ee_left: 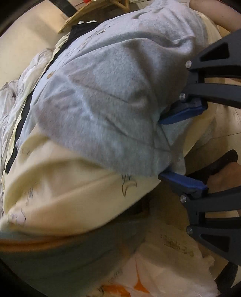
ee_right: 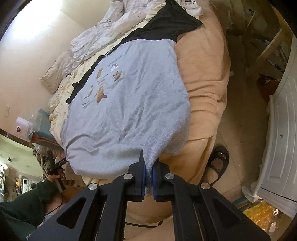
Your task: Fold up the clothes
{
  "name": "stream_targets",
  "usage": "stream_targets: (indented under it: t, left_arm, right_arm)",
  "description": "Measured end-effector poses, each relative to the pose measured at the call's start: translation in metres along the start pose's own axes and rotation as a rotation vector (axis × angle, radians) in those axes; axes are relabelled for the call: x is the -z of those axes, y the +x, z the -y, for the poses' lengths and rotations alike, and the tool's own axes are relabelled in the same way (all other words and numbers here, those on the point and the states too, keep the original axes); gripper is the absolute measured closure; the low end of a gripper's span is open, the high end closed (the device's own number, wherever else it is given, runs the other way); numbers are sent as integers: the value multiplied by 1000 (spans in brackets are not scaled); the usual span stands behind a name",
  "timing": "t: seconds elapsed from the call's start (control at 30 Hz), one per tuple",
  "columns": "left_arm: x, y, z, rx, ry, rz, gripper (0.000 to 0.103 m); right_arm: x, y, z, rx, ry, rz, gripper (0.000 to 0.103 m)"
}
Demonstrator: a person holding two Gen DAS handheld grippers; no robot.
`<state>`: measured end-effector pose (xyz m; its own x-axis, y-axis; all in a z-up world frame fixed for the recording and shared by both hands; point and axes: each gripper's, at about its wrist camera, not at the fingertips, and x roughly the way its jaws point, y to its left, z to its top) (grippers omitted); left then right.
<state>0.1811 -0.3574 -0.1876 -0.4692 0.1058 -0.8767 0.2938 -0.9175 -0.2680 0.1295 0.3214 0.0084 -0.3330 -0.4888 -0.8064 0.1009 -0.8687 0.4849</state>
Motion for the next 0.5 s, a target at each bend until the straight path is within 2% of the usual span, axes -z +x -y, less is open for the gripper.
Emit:
stream_targets:
  t: [0.03, 0.17, 0.4, 0.5]
  left_arm:
    - [1, -3, 5, 18, 14, -1, 99]
    - [8, -32, 21, 7, 49, -11, 101]
    - [4, -137, 36, 113, 74, 77, 101]
    - [-4, -170, 40, 139, 113, 83, 101]
  right_arm:
    - [-1, 1, -1, 6, -2, -2, 98]
    - [-6, 0, -7, 2, -9, 14, 98]
    - [-12, -26, -18, -15, -37, 59, 98]
    - [-11, -28, -23, 17, -82, 12, 99]
